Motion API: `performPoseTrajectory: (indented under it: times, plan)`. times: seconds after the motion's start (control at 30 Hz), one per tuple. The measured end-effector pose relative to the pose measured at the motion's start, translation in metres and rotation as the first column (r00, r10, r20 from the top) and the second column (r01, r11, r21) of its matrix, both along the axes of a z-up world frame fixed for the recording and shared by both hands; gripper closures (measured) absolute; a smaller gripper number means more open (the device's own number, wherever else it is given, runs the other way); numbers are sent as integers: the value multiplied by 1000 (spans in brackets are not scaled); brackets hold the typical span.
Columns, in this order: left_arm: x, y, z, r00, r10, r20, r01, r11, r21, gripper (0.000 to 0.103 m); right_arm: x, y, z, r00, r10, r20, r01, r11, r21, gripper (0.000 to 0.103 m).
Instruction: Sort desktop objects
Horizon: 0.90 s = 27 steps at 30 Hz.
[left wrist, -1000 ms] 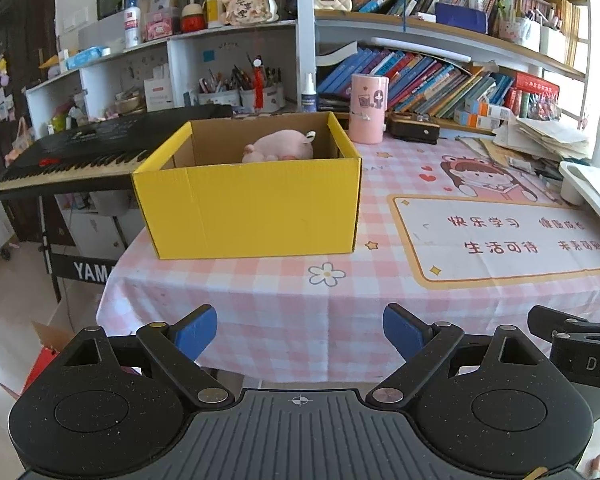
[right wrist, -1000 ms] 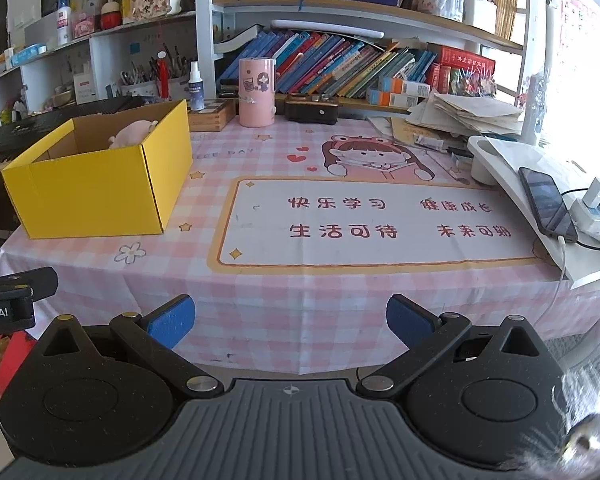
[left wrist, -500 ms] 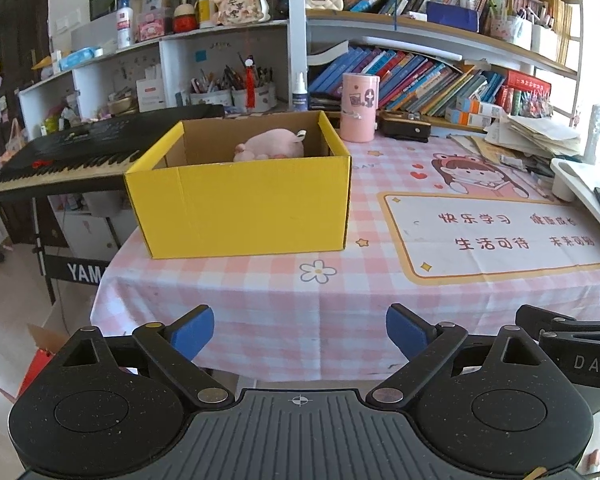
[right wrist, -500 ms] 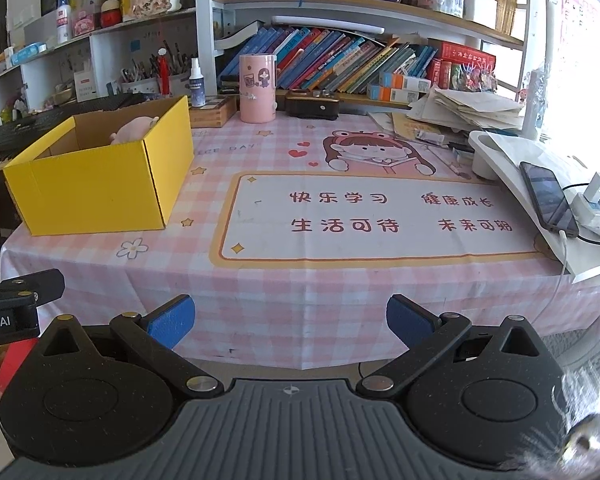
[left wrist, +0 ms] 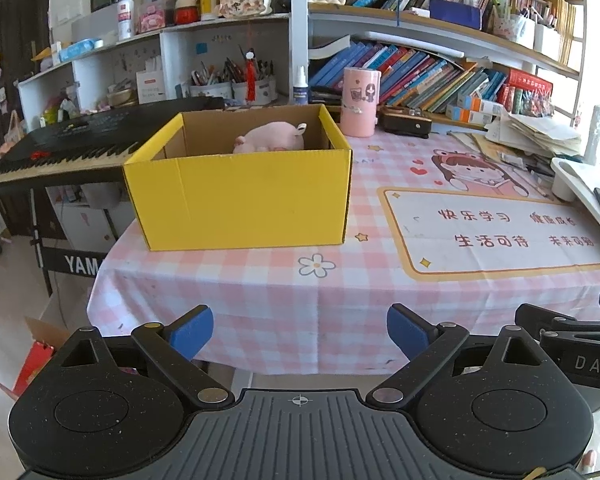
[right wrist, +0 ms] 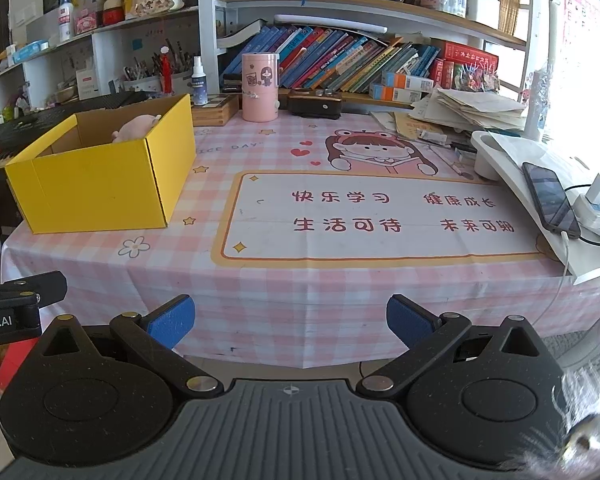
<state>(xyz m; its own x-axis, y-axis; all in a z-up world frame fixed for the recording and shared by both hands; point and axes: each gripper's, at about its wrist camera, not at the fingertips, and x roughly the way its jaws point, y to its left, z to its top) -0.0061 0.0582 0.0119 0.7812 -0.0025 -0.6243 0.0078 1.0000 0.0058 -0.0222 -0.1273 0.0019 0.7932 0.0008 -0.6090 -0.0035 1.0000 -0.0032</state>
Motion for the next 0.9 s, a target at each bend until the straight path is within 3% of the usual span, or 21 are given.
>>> performPoseTrajectory:
  times: [0.9]
  plan:
    - [-2,-1,-3,1000,-11,-10,11,999,-31,6,-1,-3,-2,1000,-2,-6,2,1000,2,0]
